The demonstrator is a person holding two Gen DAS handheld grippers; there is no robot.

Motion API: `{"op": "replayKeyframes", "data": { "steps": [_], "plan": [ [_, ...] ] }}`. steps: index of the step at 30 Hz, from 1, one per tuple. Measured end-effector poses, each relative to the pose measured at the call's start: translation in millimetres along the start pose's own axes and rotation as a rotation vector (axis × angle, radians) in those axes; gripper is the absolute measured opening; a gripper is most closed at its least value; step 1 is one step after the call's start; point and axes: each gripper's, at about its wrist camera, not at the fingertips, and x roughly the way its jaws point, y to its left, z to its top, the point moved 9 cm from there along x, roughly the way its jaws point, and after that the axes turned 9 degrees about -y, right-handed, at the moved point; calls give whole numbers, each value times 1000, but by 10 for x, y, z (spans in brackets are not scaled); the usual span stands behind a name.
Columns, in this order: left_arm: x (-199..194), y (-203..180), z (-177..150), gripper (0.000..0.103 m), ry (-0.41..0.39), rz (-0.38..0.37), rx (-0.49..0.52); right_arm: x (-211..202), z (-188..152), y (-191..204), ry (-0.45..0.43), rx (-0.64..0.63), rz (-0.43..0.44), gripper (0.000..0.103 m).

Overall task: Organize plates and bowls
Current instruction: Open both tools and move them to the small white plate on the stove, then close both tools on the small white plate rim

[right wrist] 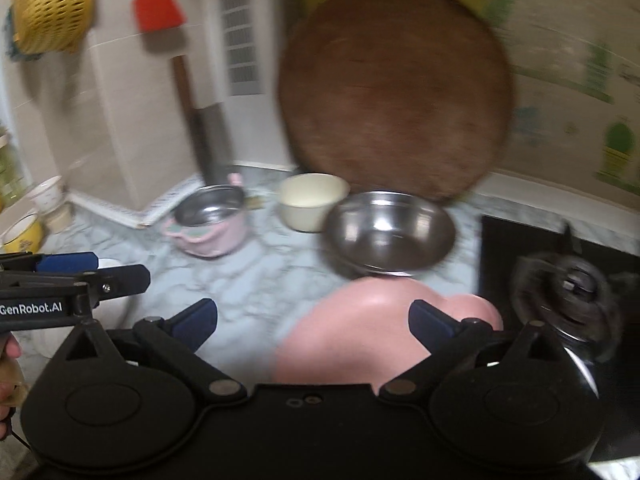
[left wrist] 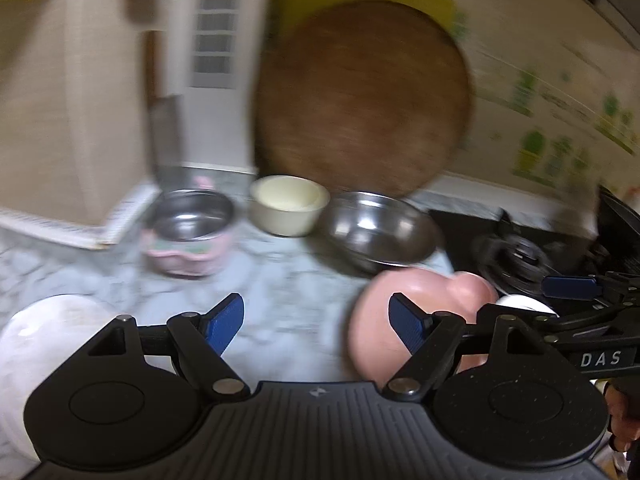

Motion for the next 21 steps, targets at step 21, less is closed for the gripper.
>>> {"op": "replayKeyframes", "data": {
  "steps": [21],
  "plan": [
    [900,-1823,-571,79,304,-291,120,-500,-745,-1894,117,175,-360,100]
  ]
}}
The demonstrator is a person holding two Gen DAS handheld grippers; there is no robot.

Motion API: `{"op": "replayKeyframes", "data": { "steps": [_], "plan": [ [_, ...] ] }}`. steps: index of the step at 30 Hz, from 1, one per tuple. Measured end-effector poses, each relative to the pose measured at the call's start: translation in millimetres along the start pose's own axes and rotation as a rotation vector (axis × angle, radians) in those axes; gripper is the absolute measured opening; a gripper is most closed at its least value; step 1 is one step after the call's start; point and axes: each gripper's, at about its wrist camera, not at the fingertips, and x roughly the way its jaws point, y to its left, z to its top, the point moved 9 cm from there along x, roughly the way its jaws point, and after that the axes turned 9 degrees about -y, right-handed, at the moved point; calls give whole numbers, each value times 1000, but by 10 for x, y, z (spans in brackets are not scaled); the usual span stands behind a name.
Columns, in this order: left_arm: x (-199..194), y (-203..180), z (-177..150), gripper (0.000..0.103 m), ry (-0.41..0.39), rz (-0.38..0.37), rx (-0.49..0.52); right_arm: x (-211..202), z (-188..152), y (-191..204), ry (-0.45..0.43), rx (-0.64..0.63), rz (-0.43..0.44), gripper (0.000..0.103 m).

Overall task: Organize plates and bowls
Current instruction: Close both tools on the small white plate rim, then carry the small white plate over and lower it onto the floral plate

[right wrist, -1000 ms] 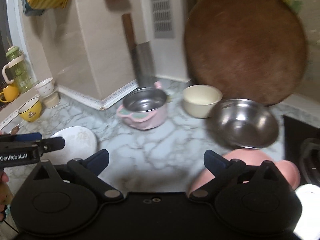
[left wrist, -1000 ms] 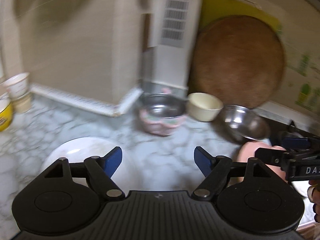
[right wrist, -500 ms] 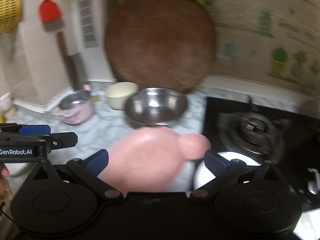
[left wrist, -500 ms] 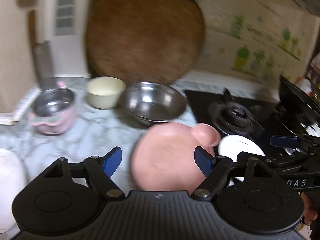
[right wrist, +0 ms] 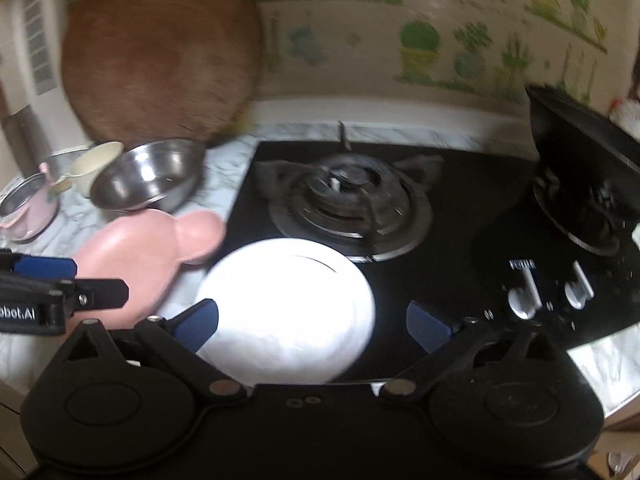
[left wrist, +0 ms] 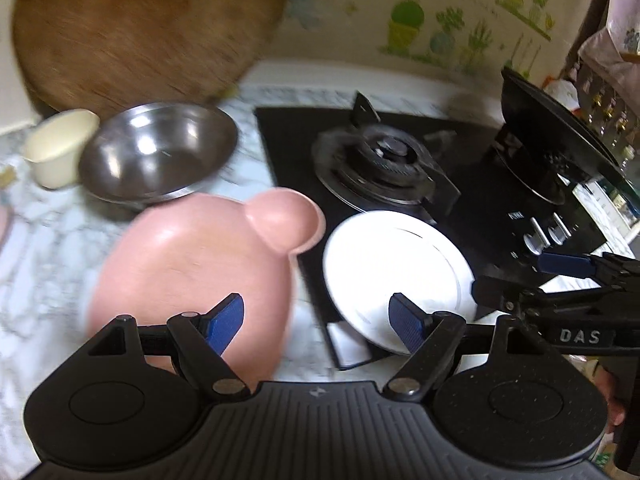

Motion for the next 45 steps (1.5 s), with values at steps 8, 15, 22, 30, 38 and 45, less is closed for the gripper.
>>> {"op": "replayKeyframes", "data": {
  "steps": [8,15,22,30,38,45],
  "plan": [
    [335,-210,-87,79,114,-39,-60,362,-103,-367,112,96,-2,94],
    [517,-206,-149,64,167,-38,-154,569,-177,-530,177,197,31,82],
    [622,-176,-200,41,185,-28,-197,693,-182,-532,206,221,54,65],
    [698,-127,-200,31,183,-22,-239,768,-203,-486,221,240,66,42],
    [758,-19,-222,14,190,-12,-283,785,-202,-466,222,270,75,23],
    [740,-3,-243,12,179,-17,-294,767,-224,-469,214,291,67,16]
  ]
}}
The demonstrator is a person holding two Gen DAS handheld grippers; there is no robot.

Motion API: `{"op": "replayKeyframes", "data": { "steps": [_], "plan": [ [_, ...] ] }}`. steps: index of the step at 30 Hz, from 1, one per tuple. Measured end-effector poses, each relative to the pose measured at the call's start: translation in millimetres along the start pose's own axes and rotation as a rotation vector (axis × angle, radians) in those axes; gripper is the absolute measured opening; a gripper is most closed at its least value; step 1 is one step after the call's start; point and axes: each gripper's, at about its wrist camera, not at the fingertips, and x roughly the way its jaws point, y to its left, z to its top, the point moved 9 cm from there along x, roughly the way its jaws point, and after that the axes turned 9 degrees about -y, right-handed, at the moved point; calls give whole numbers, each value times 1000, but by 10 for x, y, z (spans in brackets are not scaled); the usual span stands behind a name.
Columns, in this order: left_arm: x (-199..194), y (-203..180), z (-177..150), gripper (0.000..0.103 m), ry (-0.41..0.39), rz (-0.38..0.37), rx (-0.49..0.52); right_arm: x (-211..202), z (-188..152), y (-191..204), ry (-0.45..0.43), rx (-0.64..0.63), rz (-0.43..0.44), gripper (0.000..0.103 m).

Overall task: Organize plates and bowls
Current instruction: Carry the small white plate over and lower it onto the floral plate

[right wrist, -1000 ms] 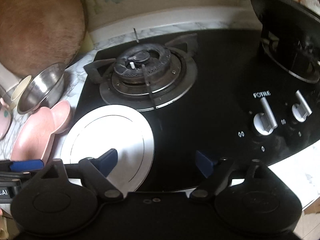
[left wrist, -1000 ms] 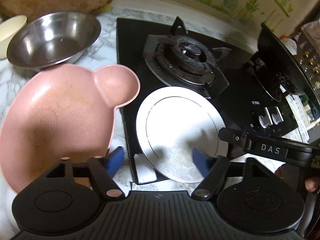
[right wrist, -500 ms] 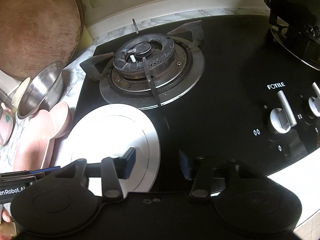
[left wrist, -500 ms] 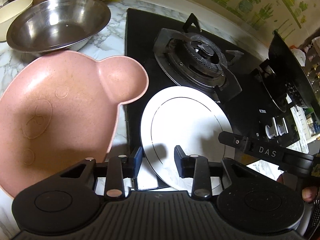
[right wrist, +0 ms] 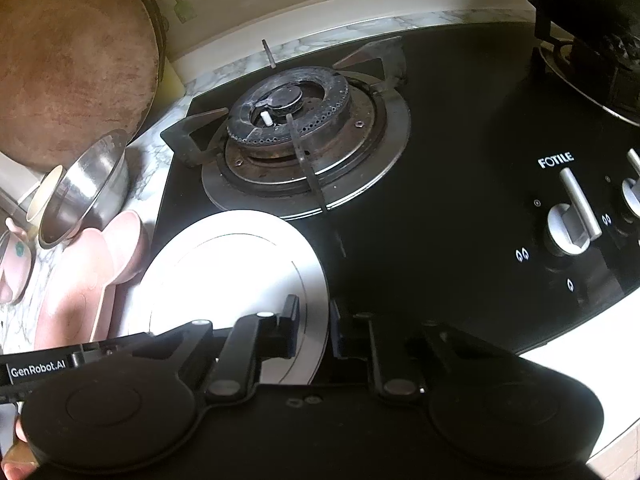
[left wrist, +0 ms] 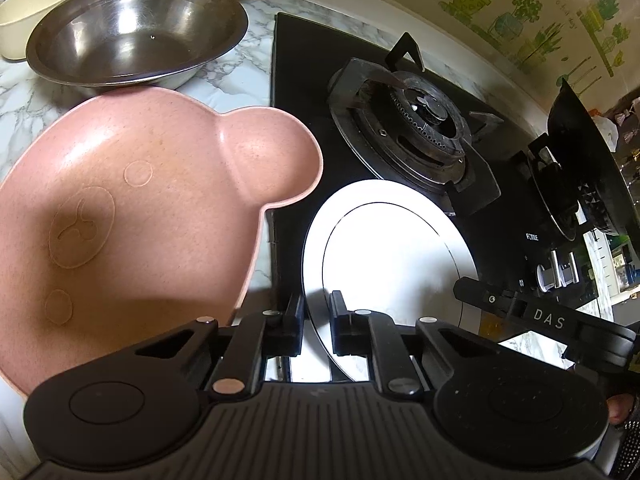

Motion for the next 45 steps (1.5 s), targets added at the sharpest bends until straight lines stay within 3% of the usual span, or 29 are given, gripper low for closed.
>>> {"op": "replayKeyframes", "data": {
  "steps": [15,23,31,45],
  "plan": [
    [-247,-47,11,12,-33,-31,26,-251,-21,67,-46,-22,-18,15],
    [-594,63,149,12,-79,-30,17,-484,70,354,-92,-61,5,14],
    [-1029,485,305,12,-148,4,-32,-550,132,911,-115,-112,61,14],
    [-1842,1654,380,12,-297,156,-152,-361,-113,2316,-91,-252,228,14]
  ]
}}
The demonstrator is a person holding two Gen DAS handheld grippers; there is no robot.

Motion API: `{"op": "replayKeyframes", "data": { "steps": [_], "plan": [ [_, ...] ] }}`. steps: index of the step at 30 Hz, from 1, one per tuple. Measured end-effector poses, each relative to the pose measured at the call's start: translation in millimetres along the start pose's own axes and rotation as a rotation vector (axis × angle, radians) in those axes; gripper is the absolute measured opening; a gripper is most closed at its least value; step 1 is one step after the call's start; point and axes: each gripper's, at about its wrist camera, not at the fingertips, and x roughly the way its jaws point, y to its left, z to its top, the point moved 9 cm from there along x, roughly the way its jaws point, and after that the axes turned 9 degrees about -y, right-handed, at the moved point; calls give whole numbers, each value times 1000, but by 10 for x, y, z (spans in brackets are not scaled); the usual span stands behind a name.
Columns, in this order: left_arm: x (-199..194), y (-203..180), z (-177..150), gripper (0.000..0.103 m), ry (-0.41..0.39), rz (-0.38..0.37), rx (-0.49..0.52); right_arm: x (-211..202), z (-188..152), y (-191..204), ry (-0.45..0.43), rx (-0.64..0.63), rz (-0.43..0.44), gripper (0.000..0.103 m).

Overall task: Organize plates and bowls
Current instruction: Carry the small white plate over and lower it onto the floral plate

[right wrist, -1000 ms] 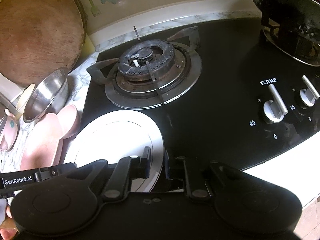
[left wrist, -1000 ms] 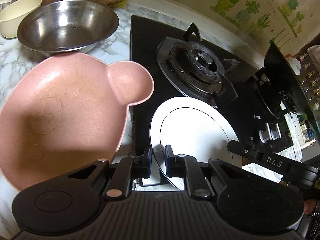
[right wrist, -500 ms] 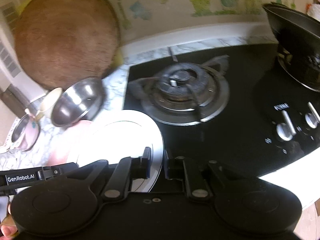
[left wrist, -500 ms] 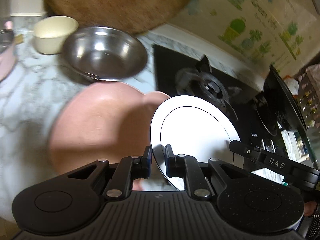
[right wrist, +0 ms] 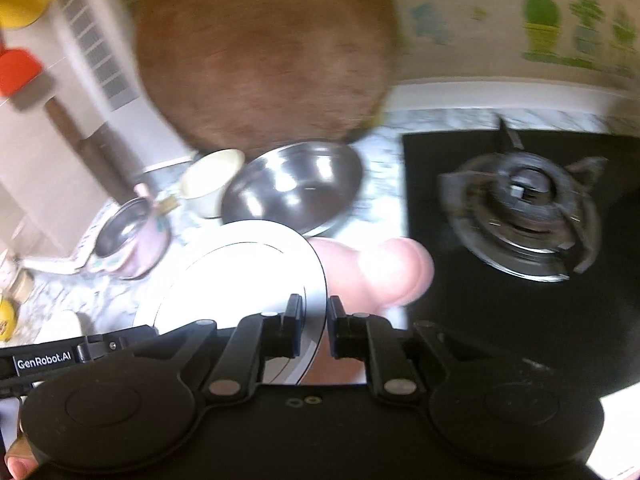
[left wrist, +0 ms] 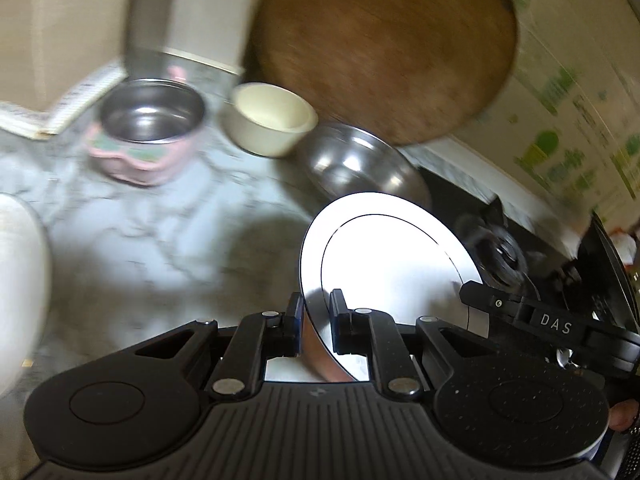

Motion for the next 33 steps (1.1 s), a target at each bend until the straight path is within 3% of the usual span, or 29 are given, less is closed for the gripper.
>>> {"op": "replayKeyframes", "data": {
  "steps": [17,33],
  "plan": [
    [-718,1441,139,12,-116,179,-176,456,-240,1620,72,-144,192,14],
    [-1036,2669,-142,12,-146,308,-323,907,-829,2738,200,-233,302,14]
  ]
}}
